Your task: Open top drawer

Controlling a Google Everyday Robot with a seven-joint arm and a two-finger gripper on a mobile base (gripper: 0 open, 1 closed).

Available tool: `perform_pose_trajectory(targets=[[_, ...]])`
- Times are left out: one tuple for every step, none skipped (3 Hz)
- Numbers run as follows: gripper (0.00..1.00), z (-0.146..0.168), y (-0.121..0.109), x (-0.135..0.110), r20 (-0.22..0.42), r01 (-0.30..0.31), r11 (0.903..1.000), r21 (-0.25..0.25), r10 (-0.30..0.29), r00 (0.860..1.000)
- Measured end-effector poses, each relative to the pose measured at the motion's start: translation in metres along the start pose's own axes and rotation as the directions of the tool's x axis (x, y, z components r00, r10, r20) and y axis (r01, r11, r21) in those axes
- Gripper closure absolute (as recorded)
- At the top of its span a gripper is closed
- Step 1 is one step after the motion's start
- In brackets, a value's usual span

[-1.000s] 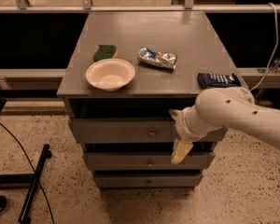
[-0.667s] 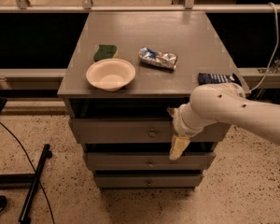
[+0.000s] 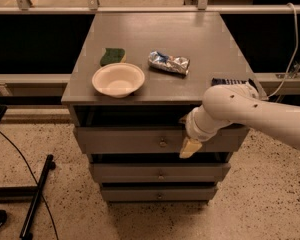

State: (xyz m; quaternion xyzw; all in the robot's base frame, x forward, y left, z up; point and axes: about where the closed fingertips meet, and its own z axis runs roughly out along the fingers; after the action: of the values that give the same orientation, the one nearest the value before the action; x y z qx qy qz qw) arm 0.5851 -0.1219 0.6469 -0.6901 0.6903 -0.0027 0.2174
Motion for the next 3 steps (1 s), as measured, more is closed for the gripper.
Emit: perform_pose_trajectory(targets=[[0.27,-0.004,0.012,0.006,0.009,-0.019,0.9998,-0.010,0.019,1.000],[0.26,-0.021,0.039,0.014,0.025,-0.035,0.9992,-0.018,0.035,0.999],[0.26,-0.041,0.077,0.023,0.031,-0.035,0.9983,-0.046,0.037,0.999]])
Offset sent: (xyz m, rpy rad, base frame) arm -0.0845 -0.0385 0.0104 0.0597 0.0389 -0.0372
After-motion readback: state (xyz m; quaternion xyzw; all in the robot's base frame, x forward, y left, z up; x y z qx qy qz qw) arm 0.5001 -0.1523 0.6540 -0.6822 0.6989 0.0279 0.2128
